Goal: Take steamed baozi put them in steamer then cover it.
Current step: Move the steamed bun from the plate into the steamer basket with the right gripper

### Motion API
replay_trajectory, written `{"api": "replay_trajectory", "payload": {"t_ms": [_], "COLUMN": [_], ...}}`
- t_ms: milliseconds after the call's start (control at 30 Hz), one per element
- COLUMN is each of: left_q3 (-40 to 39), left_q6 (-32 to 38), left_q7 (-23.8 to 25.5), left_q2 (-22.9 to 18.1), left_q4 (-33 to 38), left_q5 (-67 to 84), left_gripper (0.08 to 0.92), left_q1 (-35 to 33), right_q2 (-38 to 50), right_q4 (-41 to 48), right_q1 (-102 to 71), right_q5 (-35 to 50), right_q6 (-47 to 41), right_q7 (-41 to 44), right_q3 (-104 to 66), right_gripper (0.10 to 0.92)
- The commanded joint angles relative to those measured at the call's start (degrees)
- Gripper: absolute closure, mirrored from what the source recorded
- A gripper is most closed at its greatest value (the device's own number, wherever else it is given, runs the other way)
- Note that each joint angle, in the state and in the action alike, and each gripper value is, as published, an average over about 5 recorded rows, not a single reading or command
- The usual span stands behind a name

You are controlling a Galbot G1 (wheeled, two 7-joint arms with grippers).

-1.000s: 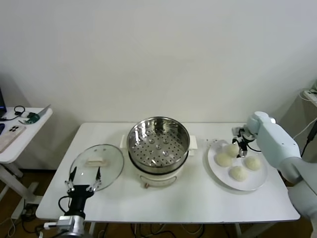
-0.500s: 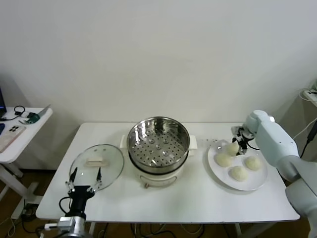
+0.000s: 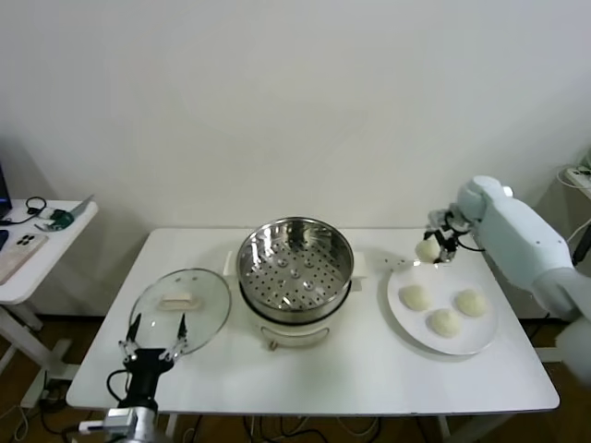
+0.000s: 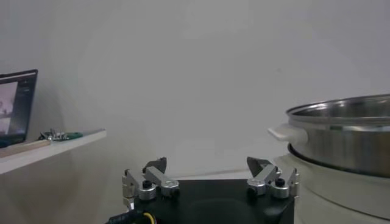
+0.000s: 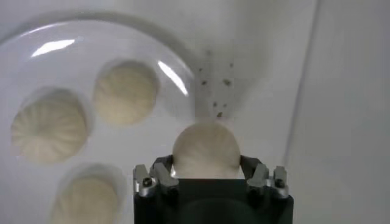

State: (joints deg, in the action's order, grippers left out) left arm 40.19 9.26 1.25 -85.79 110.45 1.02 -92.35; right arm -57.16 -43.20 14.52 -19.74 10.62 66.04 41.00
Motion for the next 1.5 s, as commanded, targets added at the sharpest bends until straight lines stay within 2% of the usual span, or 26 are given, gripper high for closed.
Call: {"api": "replay_trajectory", "payload": {"t_ms": [33,133,467,967,1200,1500], "left_q3": [0.0,0.0,-1.4,-2.2,-2.8,-2.5], "left_q6": [0.1,0.1,-0.1,-0.8,-1.8,-2.0], "left_q7": [0.0,0.0,0.2,0.2,0.2,0.1], "left_q2": [0.0,0.0,0.2,1.7,3.9,4.2], "left_q4": [0.0,0.0,-0.3,-0.8,-0.8,-0.7], "left_q5": [0.0,0.1,0.5,0.3,0.3,0.6], "left_gripper": [0.177,0.177,0.177,0.177,0.177,0.177], "left_q1": [-0.2,-0.4,-0.4,0.8,1.4,1.5], "right_q2": [0.2,-2.2,-13.8,-24.1,-24.9,-25.5], "right_q4": [-14.6,-17.8,-22.7,-14.5,-11.7,-7.9], "right_q1": [17.9,22.1,22.4,11.0,7.9,4.9], "right_q5": [15.4,16.4,11.1,-5.9,-9.3,-12.6], "right_q6": [0.6,1.8,5.7,16.2,17.4,17.5], "right_q7": [0.8,0.8,0.7,-0.2,-0.4,-0.4], "right_q3": [20.3,23.2,25.4,23.8,23.4,21.4], "right_gripper": [0.296,0.296,0.302,0.296,0.298,0.296]}}
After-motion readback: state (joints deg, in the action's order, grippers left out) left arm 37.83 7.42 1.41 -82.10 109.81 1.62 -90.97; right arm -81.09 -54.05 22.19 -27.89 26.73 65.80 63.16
